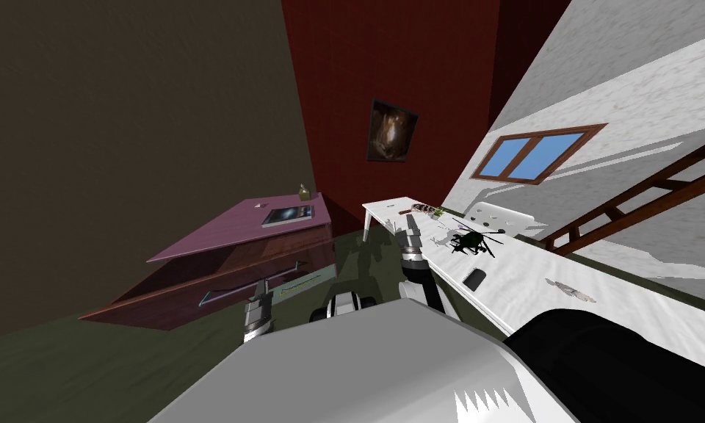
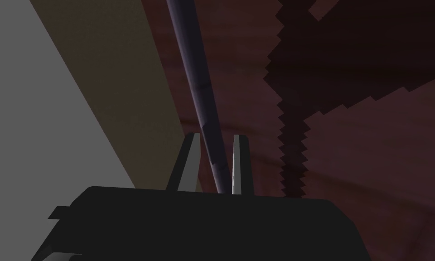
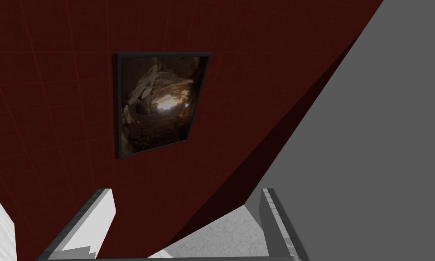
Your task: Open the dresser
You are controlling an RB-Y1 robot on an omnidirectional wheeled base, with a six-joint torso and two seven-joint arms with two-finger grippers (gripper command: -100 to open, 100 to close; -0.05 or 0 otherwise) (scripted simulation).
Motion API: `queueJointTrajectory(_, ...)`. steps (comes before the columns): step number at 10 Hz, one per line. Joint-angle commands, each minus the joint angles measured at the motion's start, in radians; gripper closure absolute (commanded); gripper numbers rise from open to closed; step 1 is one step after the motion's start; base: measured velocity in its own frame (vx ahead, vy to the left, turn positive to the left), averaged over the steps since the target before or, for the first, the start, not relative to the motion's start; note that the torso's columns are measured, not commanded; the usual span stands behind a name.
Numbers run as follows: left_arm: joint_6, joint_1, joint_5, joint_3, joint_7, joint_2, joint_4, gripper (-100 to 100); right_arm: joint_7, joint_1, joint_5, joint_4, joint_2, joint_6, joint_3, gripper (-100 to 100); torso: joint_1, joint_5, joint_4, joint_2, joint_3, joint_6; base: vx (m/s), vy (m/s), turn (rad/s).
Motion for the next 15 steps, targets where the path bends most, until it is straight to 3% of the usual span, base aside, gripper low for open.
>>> queueJointTrajectory(1, -0.009, 0.019, -0.001, -0.001, 0.006, 0.0, -0.017, 100, 0.0, 0.0, 0.0, 0.0, 0.0, 0.0, 0.0, 0, 0.001, 0.001, -0.002, -0.004, -0.002, 0.001, -0.109, -0.024, 0.019)
queueJointTrajectory(4, -0.023, 0.037, -0.002, -0.003, 0.012, 0.001, -0.041, 100, 0.0, 0.0, 0.0, 0.0, 0.0, 0.0, 0.0, 0, 0.0, 0.002, -0.001, 0.003, 0.002, 0.0, -0.164, -0.058, 0.025)
queueJointTrajectory(5, 0.037, 0.032, 0.005, 0.003, 0.022, 0.012, -0.066, -100, 0.0, 0.0, 0.0, 0.0, 0.0, 0.0, 0.0, 0, -0.001, 0.001, -0.001, 0.003, 0.002, 0.001, -0.113, -0.047, 0.023)
queueJointTrajectory(8, 0.09, 0.028, 0.013, 0.011, 0.035, 0.027, -0.11, -100, 0.0, 0.0, 0.0, 0.0, 0.0, 0.0, 0.0, 0, 0.011, 0.009, -0.01, -0.015, -0.007, 0.001, -0.015, -0.032, 0.003)
queueJointTrajectory(15, 0.244, 0.017, 0.037, 0.033, 0.074, 0.073, -0.243, -100, 0.0, 0.0, 0.0, 0.0, 0.0, 0.0, 0.0, 0, 0.0, -0.001, 0.001, 0.002, 0.002, -0.001, -0.031, -0.034, 0.006)
